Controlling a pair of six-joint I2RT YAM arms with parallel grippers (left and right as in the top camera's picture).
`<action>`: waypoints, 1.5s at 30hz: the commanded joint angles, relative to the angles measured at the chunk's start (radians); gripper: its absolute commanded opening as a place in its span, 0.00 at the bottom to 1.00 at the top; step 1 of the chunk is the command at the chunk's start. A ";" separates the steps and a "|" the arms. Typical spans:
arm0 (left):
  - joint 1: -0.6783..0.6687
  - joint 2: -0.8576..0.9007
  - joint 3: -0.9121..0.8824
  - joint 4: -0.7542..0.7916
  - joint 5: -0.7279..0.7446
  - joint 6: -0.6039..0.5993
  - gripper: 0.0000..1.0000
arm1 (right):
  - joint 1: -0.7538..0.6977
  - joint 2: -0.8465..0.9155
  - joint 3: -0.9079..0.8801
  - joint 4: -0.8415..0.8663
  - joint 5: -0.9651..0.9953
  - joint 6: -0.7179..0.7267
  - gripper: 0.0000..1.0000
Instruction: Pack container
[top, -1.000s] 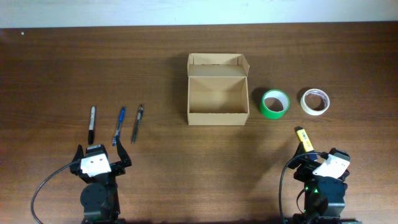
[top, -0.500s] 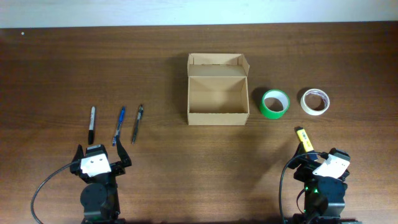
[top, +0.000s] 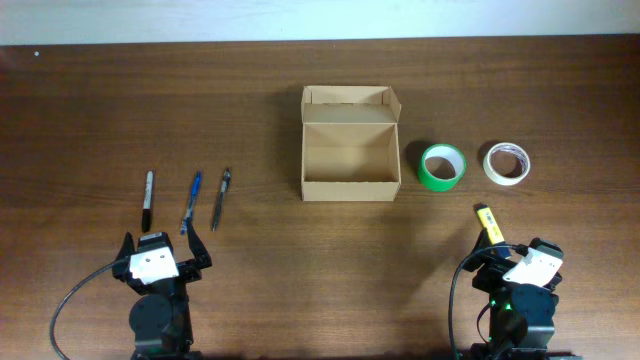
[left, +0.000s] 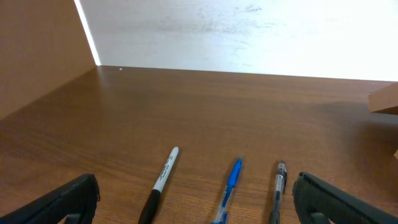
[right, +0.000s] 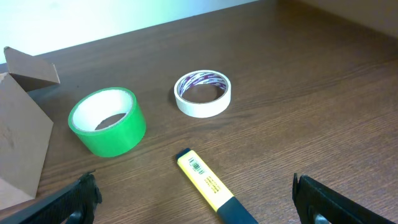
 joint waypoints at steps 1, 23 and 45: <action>0.001 -0.005 -0.002 -0.005 -0.010 -0.002 0.99 | -0.007 -0.010 -0.007 -0.001 0.002 0.009 0.99; 0.001 -0.005 -0.002 -0.005 -0.010 -0.002 0.99 | -0.007 -0.010 -0.007 -0.001 0.002 0.009 0.99; 0.001 -0.003 0.038 0.027 0.253 -0.003 0.99 | -0.007 -0.010 -0.003 0.040 -0.234 0.021 0.99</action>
